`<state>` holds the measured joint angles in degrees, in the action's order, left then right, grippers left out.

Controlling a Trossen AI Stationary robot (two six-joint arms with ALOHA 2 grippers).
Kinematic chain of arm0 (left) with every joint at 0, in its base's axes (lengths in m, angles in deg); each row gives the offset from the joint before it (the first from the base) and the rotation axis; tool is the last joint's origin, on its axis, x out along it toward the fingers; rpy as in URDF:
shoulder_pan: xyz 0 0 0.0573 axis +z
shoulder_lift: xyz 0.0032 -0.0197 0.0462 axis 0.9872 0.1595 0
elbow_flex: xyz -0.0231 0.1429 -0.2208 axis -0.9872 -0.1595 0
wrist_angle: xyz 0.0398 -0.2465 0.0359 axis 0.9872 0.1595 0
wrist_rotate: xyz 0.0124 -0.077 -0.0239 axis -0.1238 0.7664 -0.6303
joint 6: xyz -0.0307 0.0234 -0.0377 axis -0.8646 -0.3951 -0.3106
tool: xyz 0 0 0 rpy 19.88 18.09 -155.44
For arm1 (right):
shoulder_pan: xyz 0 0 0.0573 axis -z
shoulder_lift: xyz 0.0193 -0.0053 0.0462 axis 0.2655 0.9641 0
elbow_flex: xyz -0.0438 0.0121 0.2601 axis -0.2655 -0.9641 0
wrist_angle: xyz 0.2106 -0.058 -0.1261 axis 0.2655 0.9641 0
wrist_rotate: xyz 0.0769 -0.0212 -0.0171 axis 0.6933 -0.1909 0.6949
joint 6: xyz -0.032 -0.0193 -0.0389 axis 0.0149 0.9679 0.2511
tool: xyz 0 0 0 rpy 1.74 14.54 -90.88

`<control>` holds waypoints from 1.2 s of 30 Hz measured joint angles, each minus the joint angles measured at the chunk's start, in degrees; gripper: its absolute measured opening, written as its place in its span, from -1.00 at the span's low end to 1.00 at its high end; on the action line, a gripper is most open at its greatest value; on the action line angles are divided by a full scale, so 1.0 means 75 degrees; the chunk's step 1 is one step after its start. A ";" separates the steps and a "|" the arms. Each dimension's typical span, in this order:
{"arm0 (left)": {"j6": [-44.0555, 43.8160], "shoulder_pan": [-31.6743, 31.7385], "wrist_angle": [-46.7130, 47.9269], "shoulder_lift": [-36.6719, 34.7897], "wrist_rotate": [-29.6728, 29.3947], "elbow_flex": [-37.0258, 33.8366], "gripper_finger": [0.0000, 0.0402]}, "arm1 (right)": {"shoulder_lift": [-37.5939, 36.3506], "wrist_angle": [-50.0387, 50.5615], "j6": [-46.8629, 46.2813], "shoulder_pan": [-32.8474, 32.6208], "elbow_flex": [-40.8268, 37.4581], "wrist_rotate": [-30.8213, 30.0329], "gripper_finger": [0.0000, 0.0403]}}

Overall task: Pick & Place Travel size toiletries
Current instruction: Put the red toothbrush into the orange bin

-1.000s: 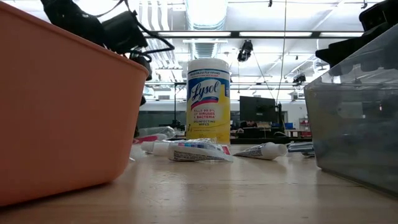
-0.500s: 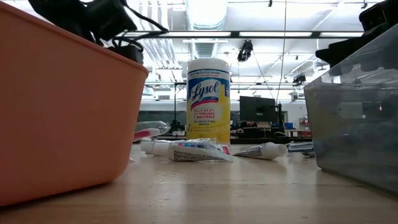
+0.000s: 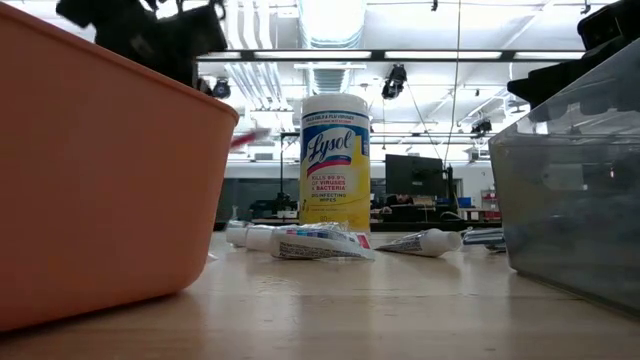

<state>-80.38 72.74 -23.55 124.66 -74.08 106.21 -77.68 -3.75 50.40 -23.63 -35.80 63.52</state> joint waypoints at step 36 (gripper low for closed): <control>-0.1093 -0.2571 -0.1950 0.0088 0.0040 0.0821 -0.99 | 0.0000 0.0000 0.0014 0.0000 0.0000 -0.0003 -0.09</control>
<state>-88.58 53.46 -38.17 125.32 -73.78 112.37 -77.68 -3.75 50.51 -23.63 -35.80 63.50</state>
